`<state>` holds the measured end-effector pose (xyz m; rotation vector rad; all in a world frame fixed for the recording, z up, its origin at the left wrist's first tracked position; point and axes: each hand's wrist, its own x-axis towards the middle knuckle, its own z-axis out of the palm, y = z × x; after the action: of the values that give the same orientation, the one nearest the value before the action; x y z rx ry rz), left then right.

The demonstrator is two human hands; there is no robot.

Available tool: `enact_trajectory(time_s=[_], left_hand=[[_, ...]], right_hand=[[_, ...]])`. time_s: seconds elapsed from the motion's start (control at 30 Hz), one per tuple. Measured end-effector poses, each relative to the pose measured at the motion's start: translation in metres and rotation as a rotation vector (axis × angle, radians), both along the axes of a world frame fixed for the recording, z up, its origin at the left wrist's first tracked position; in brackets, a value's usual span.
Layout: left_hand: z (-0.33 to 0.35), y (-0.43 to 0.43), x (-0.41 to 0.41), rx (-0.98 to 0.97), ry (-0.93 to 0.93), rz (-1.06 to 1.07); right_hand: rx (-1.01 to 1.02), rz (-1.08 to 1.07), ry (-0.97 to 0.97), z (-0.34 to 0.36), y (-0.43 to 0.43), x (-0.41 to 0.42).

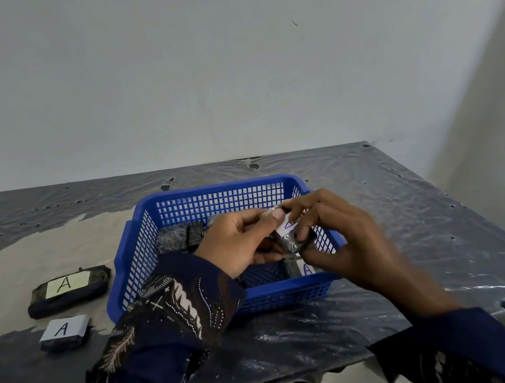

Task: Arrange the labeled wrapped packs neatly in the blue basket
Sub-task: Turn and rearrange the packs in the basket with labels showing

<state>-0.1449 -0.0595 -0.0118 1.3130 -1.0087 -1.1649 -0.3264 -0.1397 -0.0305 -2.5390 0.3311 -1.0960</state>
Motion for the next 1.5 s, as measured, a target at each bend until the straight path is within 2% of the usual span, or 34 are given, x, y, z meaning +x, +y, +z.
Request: enact_trajectory(time_s=[0.1, 0.2, 0.3, 0.37, 0.5, 0.63, 0.7, 0.83, 0.9, 1.0, 1.17, 1.27, 1.43, 1.5], left_hand=[[-0.005, 0.000, -0.002, -0.088, -0.045, 0.124], [-0.009, 0.000, -0.001, -0.160, -0.212, 0.168], [-0.009, 0.000, 0.000, -0.170, -0.374, 0.148], [-0.010, -0.001, 0.000, -0.153, -0.386, 0.156], [-0.010, 0.002, 0.005, -0.159, -0.187, 0.143], [-0.009, 0.002, 0.014, -0.214, -0.320, 0.123], [-0.007, -0.003, 0.018, -0.206, -0.410, 0.099], [0.003, -0.034, 0.034, -0.214, -0.644, 0.170], [0.005, -0.057, 0.041, -0.208, -0.732, 0.170], [-0.006, -0.087, 0.043, -0.180, -0.900, 0.069], [-0.033, -0.113, 0.039, -0.054, -1.142, 0.023], [-0.042, -0.119, 0.035, -0.032, -1.169, -0.003], [-0.055, -0.129, 0.029, -0.034, -1.187, -0.162], [-0.065, -0.134, 0.030, -0.051, -1.257, -0.135]], right_hand=[[0.035, -0.057, 0.002, 0.005, -0.001, -0.004], [0.176, -0.092, -0.041, 0.013, -0.002, -0.002], [0.347, -0.096, 0.090, 0.021, -0.003, 0.004], [0.392, -0.078, 0.132, 0.021, -0.004, 0.007], [0.608, -0.127, -0.106, 0.013, -0.002, 0.010], [0.793, -0.166, -0.248, -0.008, 0.002, 0.012], [0.761, -0.207, -0.255, -0.014, 0.003, 0.010], [0.418, -0.477, -0.215, -0.026, 0.001, 0.002], [0.341, -0.544, -0.176, -0.036, -0.002, 0.002], [0.412, -0.582, -0.078, -0.048, -0.002, 0.008], [0.535, -0.602, -0.099, -0.050, -0.001, 0.011], [0.560, -0.603, -0.114, -0.051, -0.001, 0.010], [0.572, -0.598, -0.149, -0.053, -0.001, 0.010], [0.588, -0.598, -0.154, -0.055, -0.002, 0.011]])
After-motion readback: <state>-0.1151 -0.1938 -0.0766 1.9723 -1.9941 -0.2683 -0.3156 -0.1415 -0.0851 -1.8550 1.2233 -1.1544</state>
